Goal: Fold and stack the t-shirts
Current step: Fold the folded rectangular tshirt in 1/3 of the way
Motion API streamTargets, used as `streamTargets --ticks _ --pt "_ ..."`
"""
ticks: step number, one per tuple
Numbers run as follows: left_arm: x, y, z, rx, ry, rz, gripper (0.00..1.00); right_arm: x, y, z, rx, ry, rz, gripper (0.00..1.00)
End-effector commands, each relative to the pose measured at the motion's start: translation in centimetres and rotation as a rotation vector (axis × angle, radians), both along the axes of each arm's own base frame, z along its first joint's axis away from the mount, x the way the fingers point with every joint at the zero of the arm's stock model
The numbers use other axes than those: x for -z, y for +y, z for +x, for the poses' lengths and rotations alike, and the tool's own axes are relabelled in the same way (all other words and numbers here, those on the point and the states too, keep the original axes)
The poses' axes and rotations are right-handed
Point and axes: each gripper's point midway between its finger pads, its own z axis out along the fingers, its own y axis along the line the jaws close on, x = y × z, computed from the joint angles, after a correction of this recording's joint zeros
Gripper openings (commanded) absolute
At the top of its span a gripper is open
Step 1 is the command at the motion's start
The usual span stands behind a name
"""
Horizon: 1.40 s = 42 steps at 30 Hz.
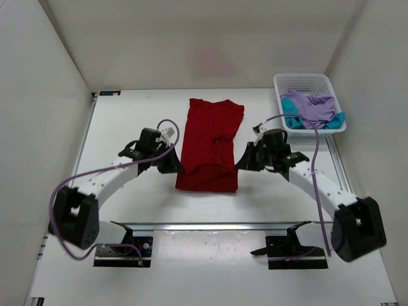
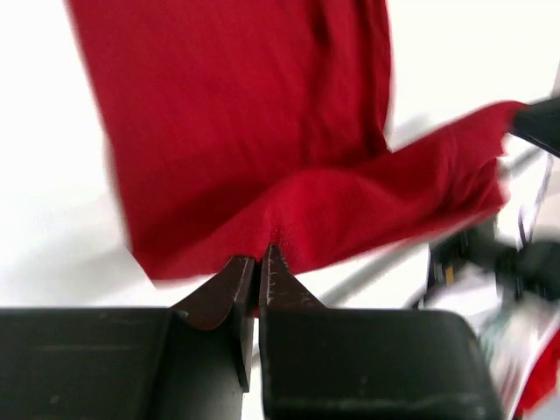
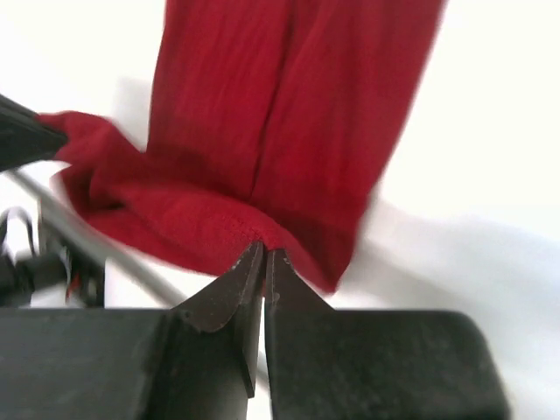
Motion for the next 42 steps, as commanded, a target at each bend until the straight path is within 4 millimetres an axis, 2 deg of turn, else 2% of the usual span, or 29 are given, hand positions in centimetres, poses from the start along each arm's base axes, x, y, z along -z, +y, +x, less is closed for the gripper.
streamTargets --ticks 1,2,3,4,5,6,7,9,11,12,13,16,19,22,24,25,26,28,29,30,31,32,34,35,36,37,38,40,42 --pt "-0.3 0.3 6.5 -0.131 -0.085 0.012 0.0 -1.7 -1.2 5.8 0.002 -0.129 0.009 0.0" --pt "-0.1 -0.1 7.8 -0.145 -0.083 0.021 0.0 -1.6 -1.0 6.9 0.004 -0.128 0.012 0.0" --pt "0.9 0.1 8.8 -0.16 -0.05 0.026 0.0 -2.6 -1.4 8.6 0.025 -0.165 0.018 0.0" --pt "0.0 -0.3 10.4 -0.167 -0.082 0.017 0.0 -1.3 -1.6 9.4 0.035 -0.131 0.005 0.0" --pt "-0.1 -0.2 11.9 -0.191 -0.093 0.028 0.0 -1.0 -1.9 10.6 0.044 -0.118 0.008 0.0" --pt "0.5 -0.2 12.8 -0.207 -0.086 0.04 0.0 -1.6 -2.1 11.8 0.048 -0.141 0.019 0.0" --pt "-0.4 -0.2 14.1 -0.219 -0.104 0.026 0.0 -0.9 -2.3 12.8 0.059 -0.133 0.013 0.0" --pt "-0.5 -0.5 16.5 -0.241 -0.128 0.025 0.0 -0.7 -2.0 14.6 0.054 -0.131 0.013 0.0" --pt "0.0 -0.5 17.8 -0.249 -0.127 0.031 0.0 -0.4 -2.5 16.0 0.066 -0.124 0.016 0.0" --pt "0.4 -0.5 18.7 -0.253 -0.118 0.034 0.0 0.4 -2.5 16.6 0.073 -0.101 0.013 0.0" --pt "0.5 -0.9 19.0 -0.245 -0.12 0.029 0.01 0.5 -2.9 17.1 0.088 -0.097 0.013 0.0" --pt "2.0 -1.8 20.2 -0.225 -0.091 0.024 0.05 2.5 -3.8 18.1 0.116 -0.053 -0.002 0.0" --pt "3.4 -2.2 21.1 -0.234 -0.082 0.038 0.11 3.4 -3.7 18.4 0.124 -0.045 0.01 0.01" --pt "3.6 -1.2 21.6 -0.288 -0.084 0.013 0.18 3.6 -4.0 19.4 0.13 -0.058 0.017 0.03" --pt "3.0 0.1 22.4 -0.35 -0.104 -0.02 0.22 3.5 -3.5 19.6 0.107 -0.051 0.023 0.03" --pt "2.5 0.4 22.0 -0.377 -0.101 -0.04 0.24 2.9 -3.3 20.2 0.108 -0.063 0.026 0.03" --pt "1.9 1.1 22.2 -0.406 -0.129 -0.061 0.3 2.8 -3.5 20.5 0.119 -0.064 0.008 0.04" --pt "-0.8 1.8 23.0 -0.446 -0.195 -0.138 0.41 2.2 -3.6 20.5 0.139 -0.065 -0.002 0.17" --pt "-1.8 2.2 22.9 -0.454 -0.217 -0.143 0.43 1.3 -3.7 20.6 0.144 -0.09 -0.008 0.21" --pt "-3.3 2.5 22.7 -0.456 -0.244 -0.156 0.43 1.1 -3.8 20.5 0.149 -0.1 -0.012 0.3" --pt "-3.2 3.0 22.7 -0.476 -0.25 -0.135 0.44 -0.2 -3.7 20.6 0.148 -0.136 0.0 0.33" --pt "-3.9 3.4 22.1 -0.486 -0.27 -0.129 0.44 -1.0 -3.8 20.1 0.147 -0.145 0.0 0.33" --pt "-4.7 2.3 20.6 -0.468 -0.291 -0.172 0.42 -2.5 -3.2 19.9 0.152 -0.188 -0.013 0.33" --pt "-4.4 2.0 19.7 -0.456 -0.288 -0.171 0.42 -3.1 -3.0 19.5 0.143 -0.201 -0.019 0.3" --pt "-4.4 1.1 18.7 -0.433 -0.292 -0.173 0.41 -3.6 -2.3 19.1 0.129 -0.227 -0.033 0.24" --pt "-4.0 -0.9 17.5 -0.396 -0.282 -0.184 0.41 -3.5 -1.2 18.7 0.107 -0.23 -0.034 0.17" --pt "-2.5 -1.5 16.0 -0.38 -0.244 -0.181 0.41 -3.4 -0.4 18.2 0.083 -0.229 -0.026 0.14" --pt "-1.3 -3.2 14.7 -0.361 -0.221 -0.219 0.39 -2.4 2.9 16.7 -0.009 -0.215 -0.014 0.04" --pt "1.5 -4.0 12.9 -0.335 -0.142 -0.225 0.38 -0.1 4.8 16.4 -0.053 -0.179 -0.032 0.01"
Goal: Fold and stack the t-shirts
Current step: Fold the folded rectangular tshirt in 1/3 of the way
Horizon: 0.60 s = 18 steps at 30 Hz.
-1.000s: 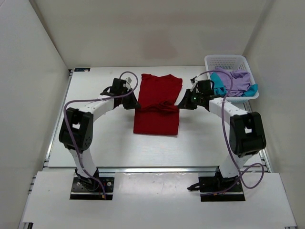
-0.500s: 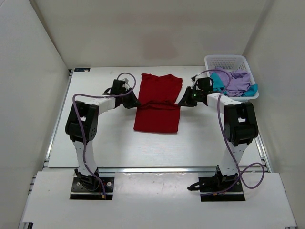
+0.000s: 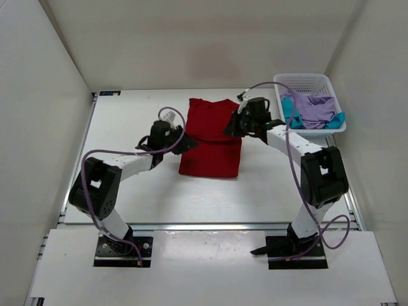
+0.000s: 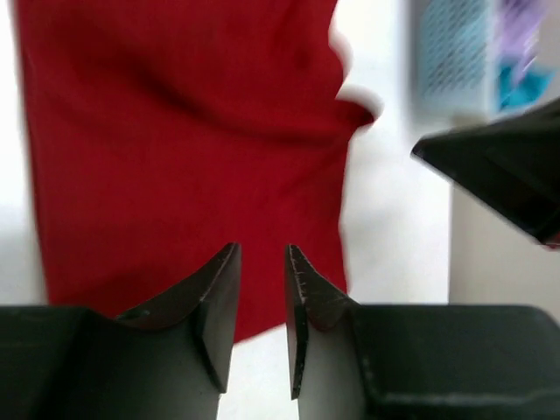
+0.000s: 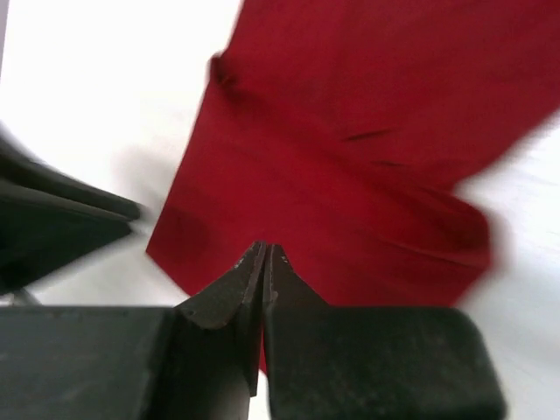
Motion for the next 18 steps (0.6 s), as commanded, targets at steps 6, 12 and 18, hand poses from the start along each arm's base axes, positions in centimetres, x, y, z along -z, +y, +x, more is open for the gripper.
streamTargets --ticks 6,12,18 --pt "8.8 0.0 -5.3 0.023 0.218 0.009 0.34 5.9 8.0 -1.9 -0.205 0.077 -0.05 0.0" --pt "10.1 -0.5 -8.8 0.066 0.26 0.03 0.33 8.1 7.2 3.3 -0.138 0.09 -0.123 0.0" --pt "9.8 0.1 -11.7 0.074 0.301 -0.052 0.3 6.9 4.9 8.5 -0.024 0.028 -0.124 0.0"
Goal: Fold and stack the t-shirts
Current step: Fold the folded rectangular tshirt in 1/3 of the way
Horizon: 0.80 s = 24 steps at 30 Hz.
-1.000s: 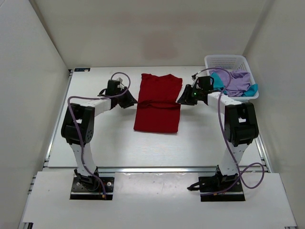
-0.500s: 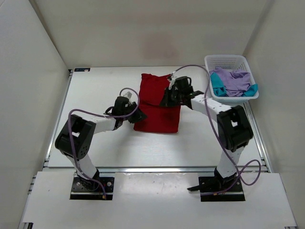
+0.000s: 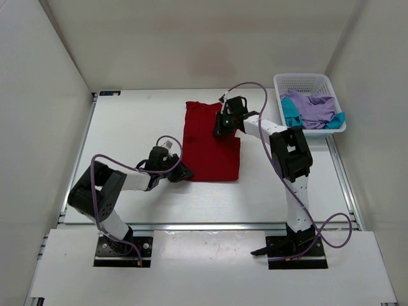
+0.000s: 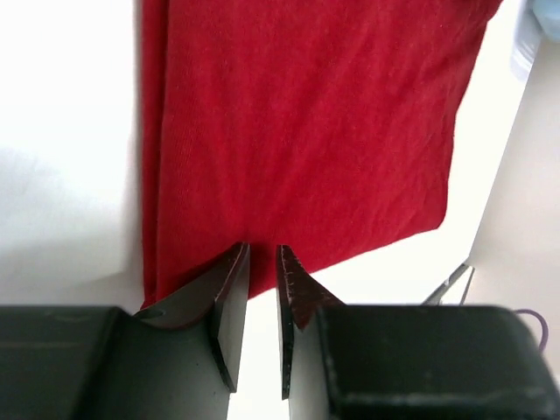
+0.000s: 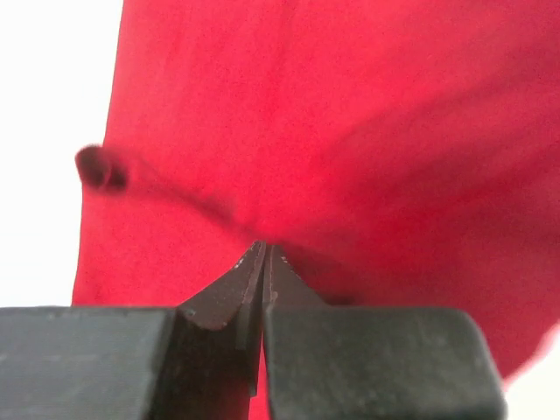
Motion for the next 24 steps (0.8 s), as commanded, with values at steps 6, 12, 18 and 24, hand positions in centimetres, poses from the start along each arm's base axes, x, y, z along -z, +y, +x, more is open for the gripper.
streamTargets --ticks 6,12,18,24 --pt "-6.9 0.7 -0.8 0.022 -0.128 -0.063 0.35 -9.0 -2.6 0.6 0.048 -0.168 0.029 0.01" --pt "-5.6 5.0 -1.6 -0.017 -0.154 0.083 0.4 -7.8 -5.4 -10.0 0.094 -0.125 0.141 0.02" --pt "-3.0 6.6 -2.2 -0.039 -0.094 0.109 0.41 -1.9 -7.0 -15.9 0.094 -0.01 0.151 0.0" --pt "-2.3 6.1 -1.6 -0.041 -0.076 0.107 0.46 1.6 -8.7 -17.9 0.125 0.064 0.152 0.0"
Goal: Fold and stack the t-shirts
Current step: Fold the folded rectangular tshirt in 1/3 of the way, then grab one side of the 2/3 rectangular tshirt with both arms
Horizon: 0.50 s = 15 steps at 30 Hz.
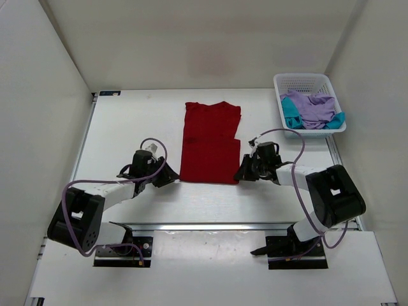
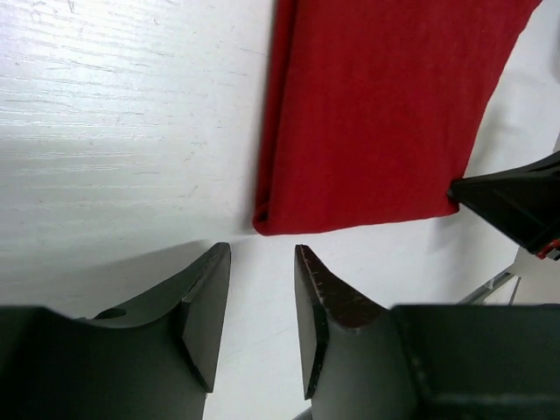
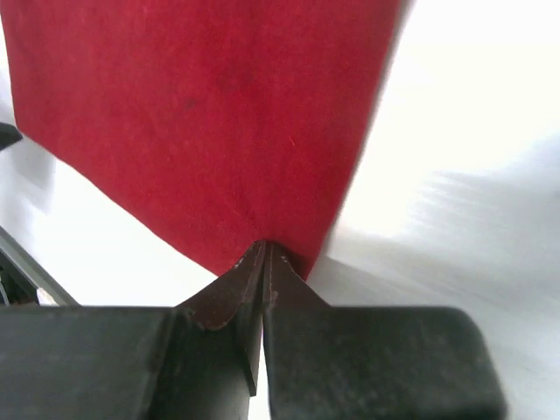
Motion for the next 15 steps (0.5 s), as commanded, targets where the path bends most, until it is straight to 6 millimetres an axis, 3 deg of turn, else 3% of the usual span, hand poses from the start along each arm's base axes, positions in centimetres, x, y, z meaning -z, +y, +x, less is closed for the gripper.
streamTargets --ticks 1,4,6,8,12,13,15 --pt "-0.6 -0.7 0.9 0.012 -0.028 -0.015 0.48 -0.6 0.2 1.1 0.008 -0.061 0.037 0.0" --pt "-0.5 -1.1 1.2 0.021 -0.021 -0.04 0.55 -1.8 0.2 1.4 0.0 -0.098 0.041 0.06" --pt "-0.1 -1.5 1.0 0.033 -0.012 -0.053 0.57 -2.8 0.0 1.3 0.004 -0.133 0.049 0.21" --pt "0.6 -1.6 0.9 0.039 0.01 -0.049 0.56 -2.9 -0.8 0.9 0.042 -0.154 0.055 0.29" --pt "0.8 -1.9 1.0 0.028 0.023 -0.065 0.44 -1.8 -2.2 -0.1 0.088 -0.13 0.058 0.34" --pt "0.9 -2.0 1.0 0.032 0.024 -0.063 0.39 -1.3 -2.2 -0.4 0.088 -0.114 0.044 0.34" --pt "0.8 -2.2 1.4 0.028 0.019 -0.062 0.37 -0.7 -1.7 -0.6 0.066 -0.097 0.038 0.34"
